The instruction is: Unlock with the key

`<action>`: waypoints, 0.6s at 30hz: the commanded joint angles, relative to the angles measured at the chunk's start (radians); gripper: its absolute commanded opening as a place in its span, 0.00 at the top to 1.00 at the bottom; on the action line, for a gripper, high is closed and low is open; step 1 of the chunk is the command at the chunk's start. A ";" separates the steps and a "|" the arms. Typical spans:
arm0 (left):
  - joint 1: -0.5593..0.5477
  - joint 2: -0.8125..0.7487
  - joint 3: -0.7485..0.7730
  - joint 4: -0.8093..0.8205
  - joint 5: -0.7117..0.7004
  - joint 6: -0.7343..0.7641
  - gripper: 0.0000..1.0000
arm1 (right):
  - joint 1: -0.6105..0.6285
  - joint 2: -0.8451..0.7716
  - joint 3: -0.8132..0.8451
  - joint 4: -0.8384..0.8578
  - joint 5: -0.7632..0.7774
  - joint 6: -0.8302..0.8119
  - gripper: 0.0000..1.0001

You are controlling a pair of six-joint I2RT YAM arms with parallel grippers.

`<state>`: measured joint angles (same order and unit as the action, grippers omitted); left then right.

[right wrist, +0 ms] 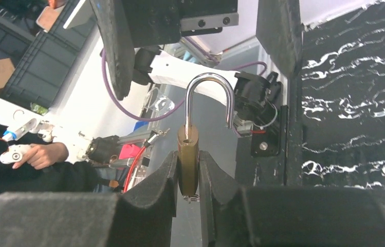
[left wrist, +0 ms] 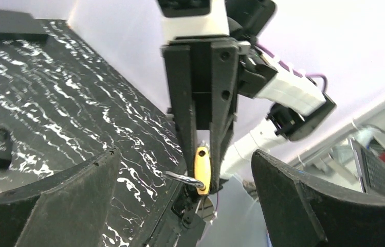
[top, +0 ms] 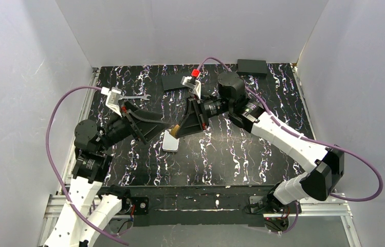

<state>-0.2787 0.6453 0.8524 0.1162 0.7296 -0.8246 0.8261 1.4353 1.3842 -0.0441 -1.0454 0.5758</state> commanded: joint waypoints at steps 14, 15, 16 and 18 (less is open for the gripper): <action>0.004 0.039 -0.010 0.298 0.266 -0.082 0.31 | 0.000 0.051 -0.035 0.429 -0.072 0.294 0.99; 0.004 0.034 -0.015 0.297 0.266 -0.087 0.33 | -0.005 0.056 -0.028 0.400 -0.064 0.277 0.99; 0.004 0.030 -0.021 0.297 0.266 -0.095 0.35 | -0.013 0.060 -0.022 0.362 -0.046 0.252 0.99; 0.005 0.023 -0.032 0.296 0.263 -0.111 0.36 | -0.033 0.058 -0.022 0.323 -0.026 0.223 0.99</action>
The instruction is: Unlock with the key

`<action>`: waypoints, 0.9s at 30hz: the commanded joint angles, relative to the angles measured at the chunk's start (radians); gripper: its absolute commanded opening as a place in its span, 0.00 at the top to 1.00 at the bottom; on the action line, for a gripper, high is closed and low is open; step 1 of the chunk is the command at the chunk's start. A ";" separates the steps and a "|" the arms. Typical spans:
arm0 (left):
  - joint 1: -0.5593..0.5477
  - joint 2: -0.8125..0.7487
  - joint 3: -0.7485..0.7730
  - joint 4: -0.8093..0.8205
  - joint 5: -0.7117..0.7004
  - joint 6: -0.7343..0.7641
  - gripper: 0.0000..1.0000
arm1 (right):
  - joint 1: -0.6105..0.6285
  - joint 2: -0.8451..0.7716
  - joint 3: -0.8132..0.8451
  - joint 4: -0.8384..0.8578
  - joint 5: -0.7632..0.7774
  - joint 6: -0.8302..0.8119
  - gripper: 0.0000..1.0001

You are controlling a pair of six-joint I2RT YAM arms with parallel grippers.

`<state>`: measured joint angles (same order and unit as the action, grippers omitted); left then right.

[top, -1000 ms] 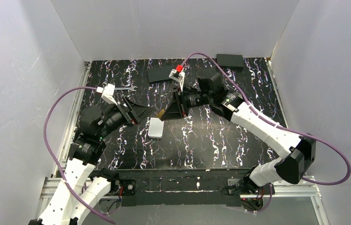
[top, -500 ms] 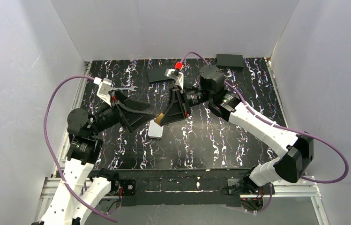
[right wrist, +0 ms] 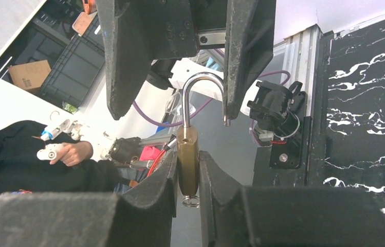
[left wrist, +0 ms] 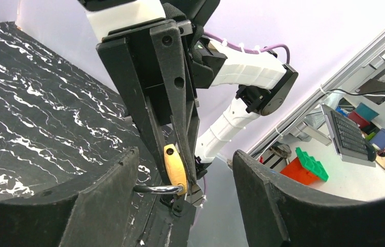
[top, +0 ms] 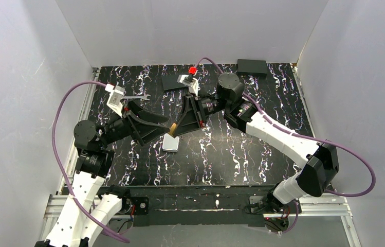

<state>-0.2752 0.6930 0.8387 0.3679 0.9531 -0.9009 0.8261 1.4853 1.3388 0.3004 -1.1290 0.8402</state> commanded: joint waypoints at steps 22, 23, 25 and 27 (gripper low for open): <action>0.011 -0.109 0.079 -0.829 -0.583 0.375 0.02 | -0.171 -0.112 -0.073 -0.557 0.483 -0.386 0.99; 0.012 -0.115 0.081 -0.858 -0.608 0.397 0.02 | -0.182 -0.120 -0.093 -0.563 0.531 -0.388 0.99; 0.011 -0.130 0.083 -0.907 -0.645 0.435 0.02 | -0.204 -0.134 -0.134 -0.580 0.629 -0.396 0.99; 0.012 -0.142 0.082 -0.956 -0.692 0.470 0.02 | -0.233 -0.138 -0.174 -0.584 0.700 -0.396 0.99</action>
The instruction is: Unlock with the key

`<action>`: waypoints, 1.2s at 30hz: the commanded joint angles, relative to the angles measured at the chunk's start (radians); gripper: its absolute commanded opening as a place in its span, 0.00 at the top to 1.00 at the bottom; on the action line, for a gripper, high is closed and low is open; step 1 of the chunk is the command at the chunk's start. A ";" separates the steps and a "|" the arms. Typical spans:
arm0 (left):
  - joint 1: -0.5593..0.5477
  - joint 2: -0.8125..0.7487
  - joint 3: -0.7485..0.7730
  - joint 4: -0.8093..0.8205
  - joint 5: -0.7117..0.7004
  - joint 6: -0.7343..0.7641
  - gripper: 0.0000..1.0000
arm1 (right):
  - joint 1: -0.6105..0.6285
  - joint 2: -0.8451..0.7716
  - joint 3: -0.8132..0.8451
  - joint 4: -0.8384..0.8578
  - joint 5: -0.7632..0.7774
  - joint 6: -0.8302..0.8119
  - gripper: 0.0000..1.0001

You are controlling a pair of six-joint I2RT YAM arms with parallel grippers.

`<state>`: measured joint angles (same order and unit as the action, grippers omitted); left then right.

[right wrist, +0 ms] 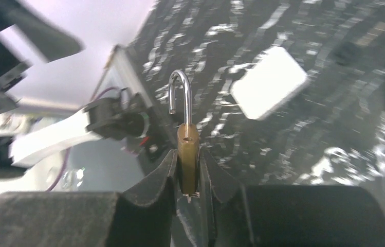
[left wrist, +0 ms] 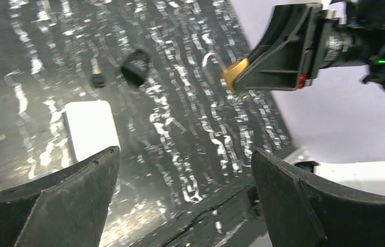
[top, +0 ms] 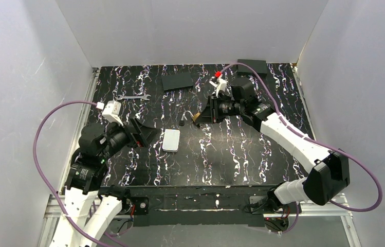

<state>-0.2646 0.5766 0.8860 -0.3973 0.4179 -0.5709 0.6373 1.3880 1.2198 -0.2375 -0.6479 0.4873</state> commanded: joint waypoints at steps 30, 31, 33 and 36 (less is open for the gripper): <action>0.002 -0.109 -0.114 -0.272 -0.330 0.242 0.02 | -0.412 0.494 -0.102 0.118 0.310 -0.059 0.71; 0.002 -0.110 -0.113 -0.273 -0.329 0.244 0.02 | -0.421 0.500 -0.090 0.106 0.324 -0.065 0.59; 0.001 -0.109 -0.112 -0.273 -0.332 0.244 0.02 | -0.442 0.502 -0.062 0.071 0.356 -0.081 0.44; 0.001 -0.109 -0.112 -0.275 -0.334 0.244 0.02 | -0.464 0.490 -0.016 0.006 0.420 -0.115 0.31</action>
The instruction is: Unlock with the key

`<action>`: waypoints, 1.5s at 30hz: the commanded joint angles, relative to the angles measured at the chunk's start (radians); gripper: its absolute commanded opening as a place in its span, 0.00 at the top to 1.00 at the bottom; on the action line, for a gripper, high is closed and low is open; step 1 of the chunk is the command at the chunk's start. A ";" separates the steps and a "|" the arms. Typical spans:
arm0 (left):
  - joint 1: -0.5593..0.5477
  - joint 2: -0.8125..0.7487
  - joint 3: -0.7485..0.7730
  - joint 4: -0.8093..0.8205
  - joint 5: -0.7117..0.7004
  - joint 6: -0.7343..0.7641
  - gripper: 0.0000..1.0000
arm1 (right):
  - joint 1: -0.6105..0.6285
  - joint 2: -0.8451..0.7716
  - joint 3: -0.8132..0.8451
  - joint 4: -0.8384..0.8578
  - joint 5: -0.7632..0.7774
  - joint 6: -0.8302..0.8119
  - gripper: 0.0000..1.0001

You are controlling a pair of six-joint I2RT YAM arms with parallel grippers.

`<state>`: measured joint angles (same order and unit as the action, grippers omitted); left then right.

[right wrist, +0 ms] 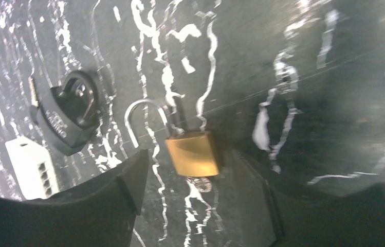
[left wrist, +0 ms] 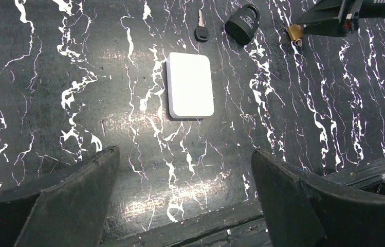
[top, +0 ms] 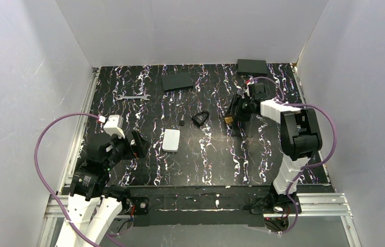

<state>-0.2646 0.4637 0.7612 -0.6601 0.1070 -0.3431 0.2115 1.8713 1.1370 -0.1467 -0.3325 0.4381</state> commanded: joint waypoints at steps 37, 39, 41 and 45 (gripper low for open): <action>0.002 -0.090 -0.020 0.000 -0.191 0.001 0.02 | 0.693 0.046 0.503 -0.763 0.909 0.609 0.02; 0.002 -0.096 -0.021 -0.009 -0.194 0.005 0.02 | 0.692 0.049 0.491 -0.708 0.892 0.615 0.02; 0.001 -0.105 -0.018 -0.023 -0.203 0.009 0.02 | 0.692 0.077 0.522 -0.697 0.896 0.613 0.02; 0.002 -0.117 -0.017 -0.040 -0.212 0.012 0.02 | 0.690 0.178 0.662 -0.784 0.929 0.614 0.02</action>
<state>-0.2646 0.3592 0.7467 -0.6731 -0.0731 -0.3477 0.9104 1.9705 1.6707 -0.8841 0.5339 1.0180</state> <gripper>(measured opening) 0.983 0.983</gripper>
